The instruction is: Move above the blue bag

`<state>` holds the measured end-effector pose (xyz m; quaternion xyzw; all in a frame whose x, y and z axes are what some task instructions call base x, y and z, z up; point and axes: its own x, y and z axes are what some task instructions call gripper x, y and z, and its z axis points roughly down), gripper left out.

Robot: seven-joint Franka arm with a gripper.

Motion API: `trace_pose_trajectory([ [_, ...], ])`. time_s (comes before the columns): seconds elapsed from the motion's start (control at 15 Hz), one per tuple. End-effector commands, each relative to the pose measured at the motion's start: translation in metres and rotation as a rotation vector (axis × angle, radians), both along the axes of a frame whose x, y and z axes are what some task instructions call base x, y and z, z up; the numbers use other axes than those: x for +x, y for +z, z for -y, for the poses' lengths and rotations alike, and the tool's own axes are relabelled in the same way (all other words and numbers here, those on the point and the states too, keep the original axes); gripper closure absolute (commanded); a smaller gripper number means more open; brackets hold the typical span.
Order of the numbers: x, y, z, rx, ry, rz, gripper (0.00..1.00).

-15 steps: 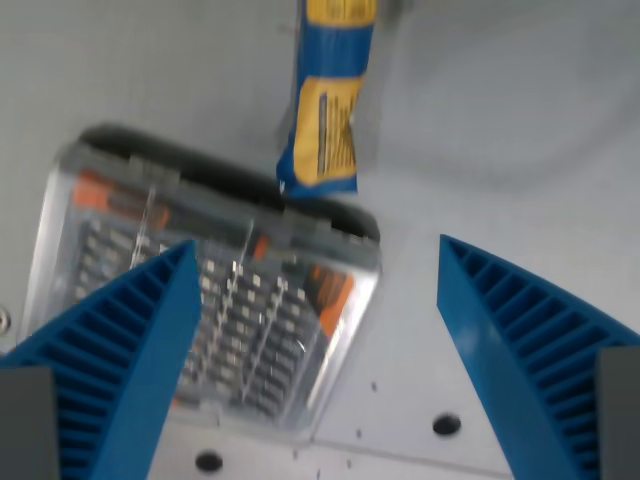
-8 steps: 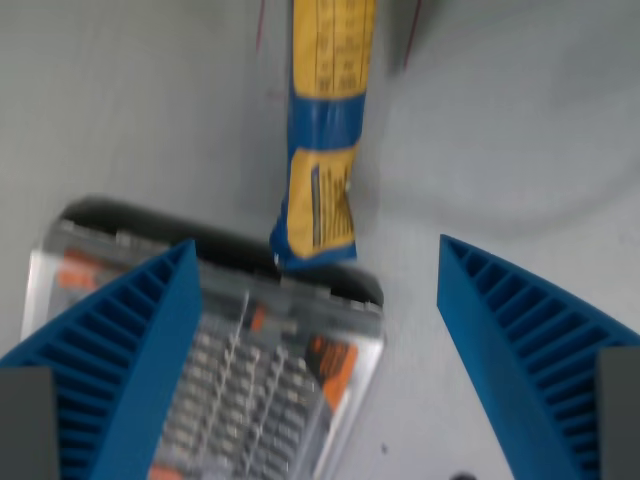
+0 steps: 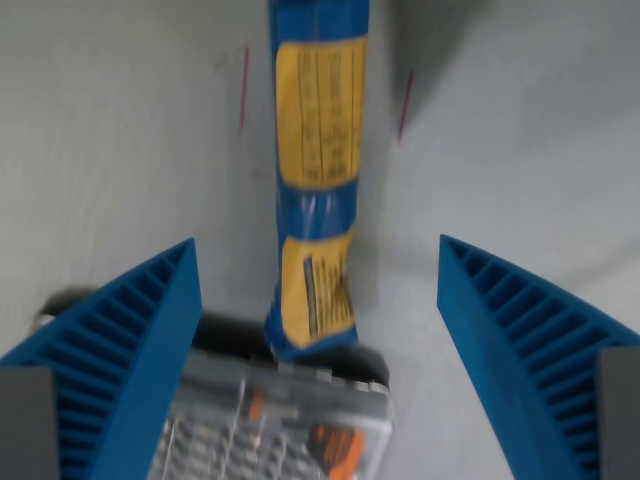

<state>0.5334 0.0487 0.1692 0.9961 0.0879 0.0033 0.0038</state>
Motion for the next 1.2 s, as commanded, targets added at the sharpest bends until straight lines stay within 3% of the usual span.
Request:
trace_pose_trajectory([
  [0.07, 0.013, -0.007, -0.004, -0.105, -0.079, 0.000, 0.00],
  [0.6, 0.026, -0.024, -0.009, -0.114, -0.081, 0.010, 0.00],
  [1.2, 0.031, -0.029, -0.012, -0.116, -0.070, 0.002, 0.00],
])
